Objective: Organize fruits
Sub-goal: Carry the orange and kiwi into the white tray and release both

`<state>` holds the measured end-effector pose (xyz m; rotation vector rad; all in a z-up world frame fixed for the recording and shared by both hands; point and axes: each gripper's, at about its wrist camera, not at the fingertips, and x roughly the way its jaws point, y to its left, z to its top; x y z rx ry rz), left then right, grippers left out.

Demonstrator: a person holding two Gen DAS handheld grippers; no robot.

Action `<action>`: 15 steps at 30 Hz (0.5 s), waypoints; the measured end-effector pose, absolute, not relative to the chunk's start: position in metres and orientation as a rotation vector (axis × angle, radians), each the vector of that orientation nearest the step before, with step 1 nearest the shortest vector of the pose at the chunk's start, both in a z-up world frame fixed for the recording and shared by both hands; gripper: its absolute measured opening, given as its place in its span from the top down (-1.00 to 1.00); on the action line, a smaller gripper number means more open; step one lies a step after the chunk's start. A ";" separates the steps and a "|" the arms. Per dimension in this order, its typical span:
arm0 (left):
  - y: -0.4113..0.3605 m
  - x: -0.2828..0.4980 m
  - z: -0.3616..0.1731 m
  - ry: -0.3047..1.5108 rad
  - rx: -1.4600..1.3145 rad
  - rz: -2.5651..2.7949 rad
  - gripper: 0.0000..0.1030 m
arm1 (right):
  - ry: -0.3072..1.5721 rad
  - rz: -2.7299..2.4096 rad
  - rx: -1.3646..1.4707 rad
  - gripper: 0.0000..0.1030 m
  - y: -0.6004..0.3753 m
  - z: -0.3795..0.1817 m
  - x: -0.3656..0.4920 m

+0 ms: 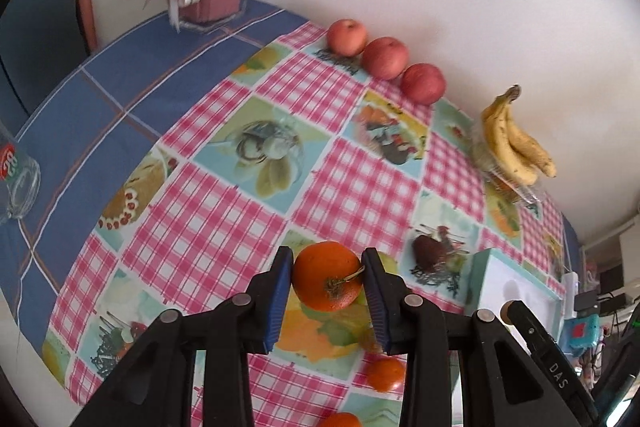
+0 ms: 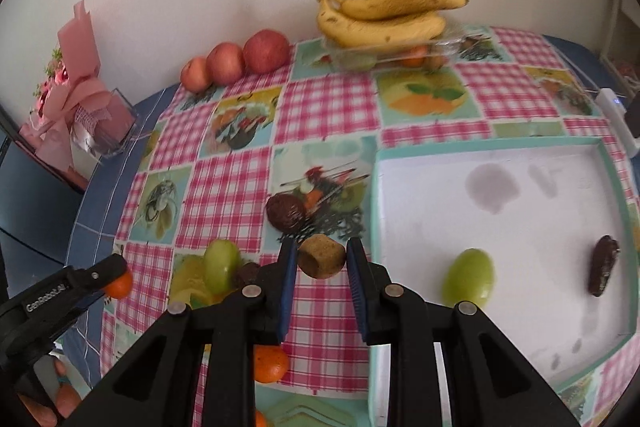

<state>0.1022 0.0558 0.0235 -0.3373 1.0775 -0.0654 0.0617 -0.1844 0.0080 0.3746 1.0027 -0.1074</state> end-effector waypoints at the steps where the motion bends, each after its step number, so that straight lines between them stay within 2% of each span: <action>1: 0.054 0.102 0.025 1.073 -0.338 -0.071 0.27 | 0.997 -0.118 0.367 0.49 -0.187 0.011 0.060; 15: 0.014 0.084 0.048 1.027 -0.293 -0.176 0.27 | 0.988 -0.291 0.320 0.49 -0.231 0.033 0.034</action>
